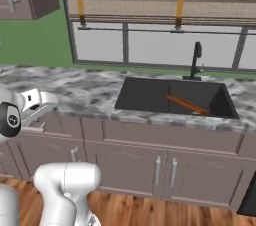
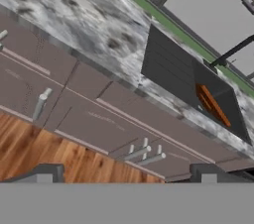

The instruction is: Move the cutting board and knife to the sink. Then move spray from the cabinet to the counter.

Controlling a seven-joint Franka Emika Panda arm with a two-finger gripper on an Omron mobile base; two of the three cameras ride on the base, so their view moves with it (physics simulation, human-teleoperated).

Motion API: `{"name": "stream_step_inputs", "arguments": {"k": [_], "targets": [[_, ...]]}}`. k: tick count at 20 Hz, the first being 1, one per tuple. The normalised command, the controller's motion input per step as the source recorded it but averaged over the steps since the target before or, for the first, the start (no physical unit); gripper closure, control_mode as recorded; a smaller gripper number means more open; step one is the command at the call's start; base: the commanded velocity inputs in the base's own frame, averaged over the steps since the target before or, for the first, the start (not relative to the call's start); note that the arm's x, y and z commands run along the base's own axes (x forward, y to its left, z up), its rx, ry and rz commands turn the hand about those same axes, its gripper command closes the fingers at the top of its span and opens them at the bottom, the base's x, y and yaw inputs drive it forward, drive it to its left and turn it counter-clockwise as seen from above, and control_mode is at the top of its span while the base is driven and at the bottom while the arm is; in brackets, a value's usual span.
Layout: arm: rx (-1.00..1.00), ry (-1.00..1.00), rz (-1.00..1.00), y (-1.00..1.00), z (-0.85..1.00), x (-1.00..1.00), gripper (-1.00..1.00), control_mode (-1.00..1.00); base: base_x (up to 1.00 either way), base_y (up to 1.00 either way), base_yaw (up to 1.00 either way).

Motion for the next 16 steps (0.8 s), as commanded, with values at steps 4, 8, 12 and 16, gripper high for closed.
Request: {"name": "stream_step_inputs", "arguments": {"k": [4,8,12,16], "targets": [[0.00,0.00,0.00,0.00,0.00,0.00,-1.00,1.00,-0.32,0.59,-0.04],[0.00,0.00,0.00,0.00,0.00,0.00,-1.00,1.00,-0.38,0.73,0.00],[0.00,0.00,0.00,0.00,0.00,0.00,-1.00,1.00,-0.42,0.86,0.00],[0.00,0.00,0.00,0.00,0.00,0.00,-1.00,1.00,-0.35,0.83,0.00]]}}
